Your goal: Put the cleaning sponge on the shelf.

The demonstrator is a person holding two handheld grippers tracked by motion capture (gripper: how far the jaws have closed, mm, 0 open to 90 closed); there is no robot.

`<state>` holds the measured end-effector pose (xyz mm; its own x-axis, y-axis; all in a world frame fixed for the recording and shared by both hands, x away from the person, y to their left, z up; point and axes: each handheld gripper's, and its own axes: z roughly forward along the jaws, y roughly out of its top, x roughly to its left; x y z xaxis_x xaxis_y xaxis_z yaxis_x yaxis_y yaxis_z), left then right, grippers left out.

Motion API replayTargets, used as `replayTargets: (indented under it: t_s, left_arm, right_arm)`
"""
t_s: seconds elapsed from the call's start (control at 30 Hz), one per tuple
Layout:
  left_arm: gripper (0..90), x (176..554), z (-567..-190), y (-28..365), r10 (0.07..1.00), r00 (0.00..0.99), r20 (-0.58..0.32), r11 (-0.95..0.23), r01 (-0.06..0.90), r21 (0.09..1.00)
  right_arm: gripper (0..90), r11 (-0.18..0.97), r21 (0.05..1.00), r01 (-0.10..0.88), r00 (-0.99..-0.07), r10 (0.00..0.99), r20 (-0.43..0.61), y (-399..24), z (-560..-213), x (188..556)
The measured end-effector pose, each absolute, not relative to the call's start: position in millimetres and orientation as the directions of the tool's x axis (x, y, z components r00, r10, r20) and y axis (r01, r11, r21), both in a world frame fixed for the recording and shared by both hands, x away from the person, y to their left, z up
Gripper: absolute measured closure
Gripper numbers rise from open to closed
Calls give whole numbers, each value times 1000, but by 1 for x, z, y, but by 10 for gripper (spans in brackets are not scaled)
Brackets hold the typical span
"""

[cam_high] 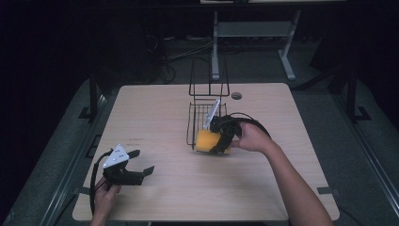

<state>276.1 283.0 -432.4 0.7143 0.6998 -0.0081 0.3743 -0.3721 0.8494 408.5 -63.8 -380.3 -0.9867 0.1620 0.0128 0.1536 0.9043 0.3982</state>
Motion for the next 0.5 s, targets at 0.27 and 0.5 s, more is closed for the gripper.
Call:
replayTargets:
  t_s: [0.27,0.5]
  left_arm:
    - [141,276,-432,283,699,715,-5,-375,372,849]
    - [141,276,-433,283,700,714,-4,-375,372,849]
  right_arm:
    - [214,899,408,162,-986,162,34,-61,-385,422]
    - [214,903,397,166,-985,168,29,-57,-383,431]
